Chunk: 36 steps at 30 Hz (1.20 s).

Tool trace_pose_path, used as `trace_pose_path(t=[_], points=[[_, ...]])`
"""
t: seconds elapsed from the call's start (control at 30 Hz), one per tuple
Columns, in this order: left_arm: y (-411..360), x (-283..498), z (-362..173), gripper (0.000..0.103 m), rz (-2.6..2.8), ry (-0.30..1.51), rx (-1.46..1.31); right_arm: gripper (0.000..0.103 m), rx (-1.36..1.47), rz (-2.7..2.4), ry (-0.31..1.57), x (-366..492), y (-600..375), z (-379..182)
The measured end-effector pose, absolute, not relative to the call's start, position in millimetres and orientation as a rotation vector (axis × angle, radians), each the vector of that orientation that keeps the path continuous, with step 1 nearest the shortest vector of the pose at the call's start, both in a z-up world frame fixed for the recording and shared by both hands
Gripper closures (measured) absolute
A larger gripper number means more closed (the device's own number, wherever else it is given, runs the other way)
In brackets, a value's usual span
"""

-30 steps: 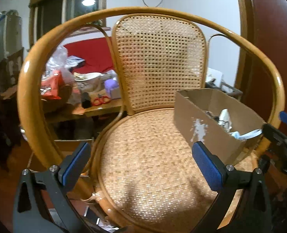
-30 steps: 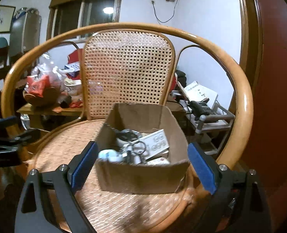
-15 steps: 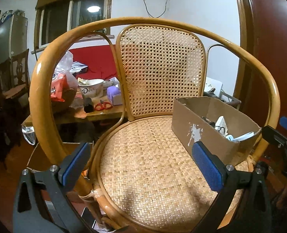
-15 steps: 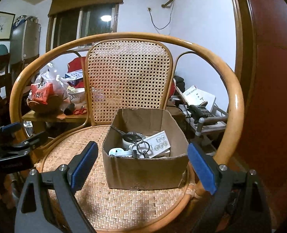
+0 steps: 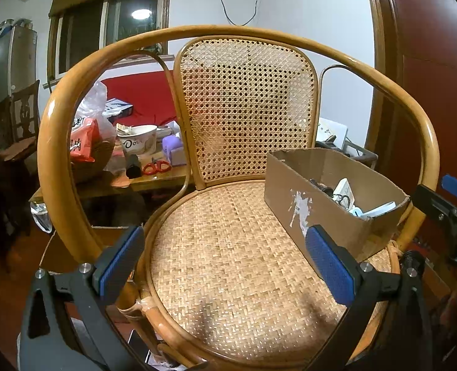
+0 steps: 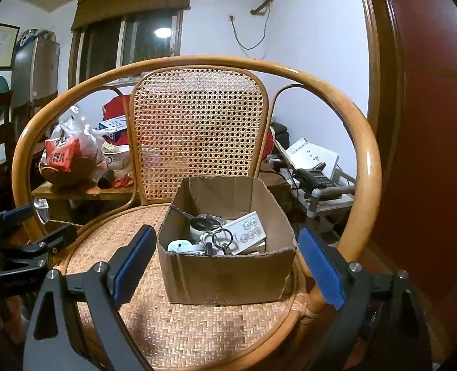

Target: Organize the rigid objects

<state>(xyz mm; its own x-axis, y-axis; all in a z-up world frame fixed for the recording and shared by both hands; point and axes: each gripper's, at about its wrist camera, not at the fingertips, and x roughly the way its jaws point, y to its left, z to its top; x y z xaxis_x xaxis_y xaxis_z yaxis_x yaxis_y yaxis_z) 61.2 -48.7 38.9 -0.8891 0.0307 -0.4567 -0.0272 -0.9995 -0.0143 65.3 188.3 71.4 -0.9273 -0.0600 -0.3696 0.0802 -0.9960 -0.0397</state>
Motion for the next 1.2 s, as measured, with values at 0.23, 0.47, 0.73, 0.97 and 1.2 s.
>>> trace_pose_path(t=[0.23,0.47,0.73,0.97,1.2], points=[[-47.7,61.3,39.2,0.000,3.025,-0.015,-0.734,0.005,0.542,-3.031,0.079,68.5,189.5,73.7],[-45.4,61.5,38.0,0.000,3.011,-0.006,-0.737,0.005,0.544,-3.029,0.073,69.5,188.9,73.9],[-45.2,61.7,37.8,0.000,3.004,-0.004,-0.740,0.005,0.546,-3.029,0.071,69.1,188.1,73.7],[-45.1,61.2,36.4,0.000,2.989,0.002,-0.748,0.005,0.546,-3.030,0.073,69.3,187.8,73.3],[-45.5,62.7,36.7,0.000,2.985,-0.001,-0.732,0.005,0.553,-3.029,0.076,69.0,186.6,72.9]])
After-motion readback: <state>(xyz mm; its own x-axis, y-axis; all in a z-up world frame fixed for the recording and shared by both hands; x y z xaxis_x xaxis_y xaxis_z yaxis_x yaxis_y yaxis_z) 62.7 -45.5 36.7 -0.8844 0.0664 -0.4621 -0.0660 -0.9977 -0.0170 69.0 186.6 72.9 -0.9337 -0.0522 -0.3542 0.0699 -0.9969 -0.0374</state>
